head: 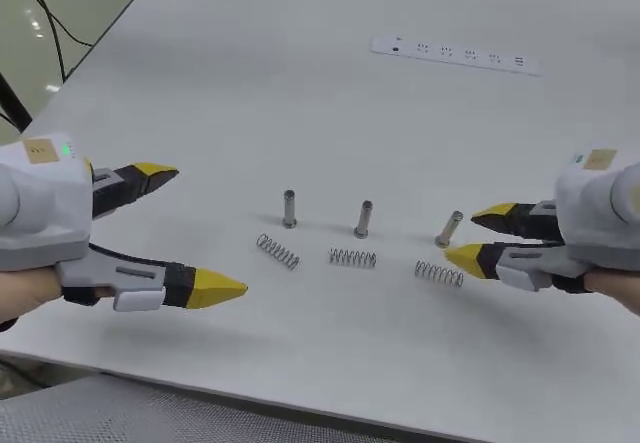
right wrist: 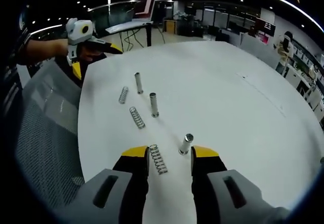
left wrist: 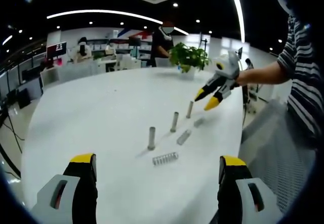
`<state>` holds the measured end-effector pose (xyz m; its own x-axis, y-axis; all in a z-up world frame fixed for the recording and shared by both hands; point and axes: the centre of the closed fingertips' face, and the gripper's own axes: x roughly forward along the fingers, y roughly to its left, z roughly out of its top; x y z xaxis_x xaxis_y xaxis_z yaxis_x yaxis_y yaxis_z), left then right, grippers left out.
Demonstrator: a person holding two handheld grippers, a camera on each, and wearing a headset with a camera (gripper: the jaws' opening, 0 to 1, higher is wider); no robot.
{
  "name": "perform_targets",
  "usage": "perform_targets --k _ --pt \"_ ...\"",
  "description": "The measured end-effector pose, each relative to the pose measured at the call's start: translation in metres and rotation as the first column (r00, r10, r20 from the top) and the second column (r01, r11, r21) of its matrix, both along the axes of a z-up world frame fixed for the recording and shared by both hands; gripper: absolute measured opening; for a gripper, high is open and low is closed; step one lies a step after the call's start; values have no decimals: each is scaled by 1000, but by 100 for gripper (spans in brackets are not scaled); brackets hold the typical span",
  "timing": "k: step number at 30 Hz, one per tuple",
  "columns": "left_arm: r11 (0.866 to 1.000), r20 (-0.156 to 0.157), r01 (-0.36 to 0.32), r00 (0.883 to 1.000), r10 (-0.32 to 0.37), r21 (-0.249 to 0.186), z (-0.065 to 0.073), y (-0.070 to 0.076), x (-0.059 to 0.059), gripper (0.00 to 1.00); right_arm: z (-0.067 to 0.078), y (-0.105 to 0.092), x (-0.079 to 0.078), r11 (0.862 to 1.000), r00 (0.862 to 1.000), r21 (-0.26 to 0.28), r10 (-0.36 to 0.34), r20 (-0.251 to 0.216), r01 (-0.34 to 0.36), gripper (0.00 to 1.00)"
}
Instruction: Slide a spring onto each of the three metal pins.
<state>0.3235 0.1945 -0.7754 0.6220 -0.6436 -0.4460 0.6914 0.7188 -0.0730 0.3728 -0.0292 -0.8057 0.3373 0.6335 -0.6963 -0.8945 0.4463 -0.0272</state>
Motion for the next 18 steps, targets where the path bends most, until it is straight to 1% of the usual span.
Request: perform_targets --k 1,4,7,10,11,13,15,18 --pt "1000 0 0 1000 0 0 0 0 0 98 -1 0 -3 1000 1000 0 10 -13 -10 31" --pt "1000 -1 2 1000 -2 -1 0 0 -1 98 -4 0 -8 999 999 -17 36 -15 -36 30" --pt "1000 -2 1 1000 -1 2 -1 2 -1 98 -7 0 -13 996 997 -41 78 -10 -78 30" --pt "1000 -3 2 1000 -2 1 -1 1 -1 98 -13 -1 -17 989 992 -75 126 -4 -126 28" --pt "1000 -5 3 1000 -3 1 -1 1 -1 98 -15 -1 -18 988 991 -82 131 -5 -131 28" --pt "1000 -7 8 1000 -8 2 -1 -1 -2 98 -19 -2 -21 982 988 -106 153 -17 -154 25" --pt "1000 -12 15 1000 -15 0 -1 -2 -3 98 -21 -1 -25 976 984 -119 180 -11 -180 22" --pt "1000 -10 24 1000 -24 9 -1 -4 -5 98 -26 -1 -26 968 978 -142 208 -10 -207 22"
